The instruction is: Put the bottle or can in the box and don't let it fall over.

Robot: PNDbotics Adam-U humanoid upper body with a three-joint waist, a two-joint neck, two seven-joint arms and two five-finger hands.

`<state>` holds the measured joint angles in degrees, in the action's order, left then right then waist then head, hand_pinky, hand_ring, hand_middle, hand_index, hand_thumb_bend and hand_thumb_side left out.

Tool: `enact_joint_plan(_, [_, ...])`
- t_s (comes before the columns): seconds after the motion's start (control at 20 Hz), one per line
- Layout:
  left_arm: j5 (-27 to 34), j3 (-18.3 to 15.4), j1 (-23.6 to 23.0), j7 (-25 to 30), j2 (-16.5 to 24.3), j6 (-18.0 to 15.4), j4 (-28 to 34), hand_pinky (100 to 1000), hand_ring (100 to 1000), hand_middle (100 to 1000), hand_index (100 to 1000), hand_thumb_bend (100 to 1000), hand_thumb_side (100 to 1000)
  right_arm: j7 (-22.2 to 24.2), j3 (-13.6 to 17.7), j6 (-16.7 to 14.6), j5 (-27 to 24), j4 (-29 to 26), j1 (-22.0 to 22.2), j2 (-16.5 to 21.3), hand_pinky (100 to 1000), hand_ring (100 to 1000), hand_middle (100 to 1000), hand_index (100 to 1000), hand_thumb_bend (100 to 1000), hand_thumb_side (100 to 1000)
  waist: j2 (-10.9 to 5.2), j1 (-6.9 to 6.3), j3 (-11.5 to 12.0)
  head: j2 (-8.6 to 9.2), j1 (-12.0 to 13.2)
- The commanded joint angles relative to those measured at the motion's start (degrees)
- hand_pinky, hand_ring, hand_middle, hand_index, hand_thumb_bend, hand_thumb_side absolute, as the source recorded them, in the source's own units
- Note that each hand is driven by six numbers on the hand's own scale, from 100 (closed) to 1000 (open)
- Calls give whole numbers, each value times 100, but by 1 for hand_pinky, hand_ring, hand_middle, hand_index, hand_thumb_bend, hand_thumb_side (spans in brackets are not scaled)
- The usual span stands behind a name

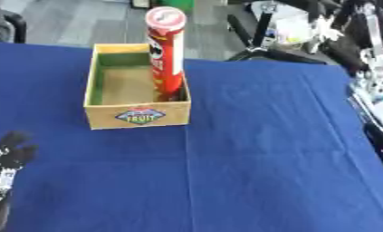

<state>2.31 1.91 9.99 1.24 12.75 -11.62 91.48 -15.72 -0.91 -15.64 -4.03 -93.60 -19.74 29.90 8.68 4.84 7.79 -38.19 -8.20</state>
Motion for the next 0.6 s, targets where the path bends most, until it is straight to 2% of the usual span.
enact_joint_plan(0.05, [-46,-32,1,-10,142,-13,74,864,823,839,943,452,754,-247,168,-76,227,-111,289,-313,849,879,893,980,100,438,-109,-29,-40,-64,47])
enact_joint_plan(0.3, [-51,-8,-40,1,135,-4,72,864,823,839,943,447,755,-619,198,-257,384,146,899,-904,838,848,858,967,100,481,-169,-60,-128,-261,124])
enact_joint_plan(0.6, [-45,27,-88,29,108,7,74,864,823,839,943,444,755,-915,80,-535,359,458,1098,-1357,827,829,840,958,100,519,-240,-153,-173,-453,169])
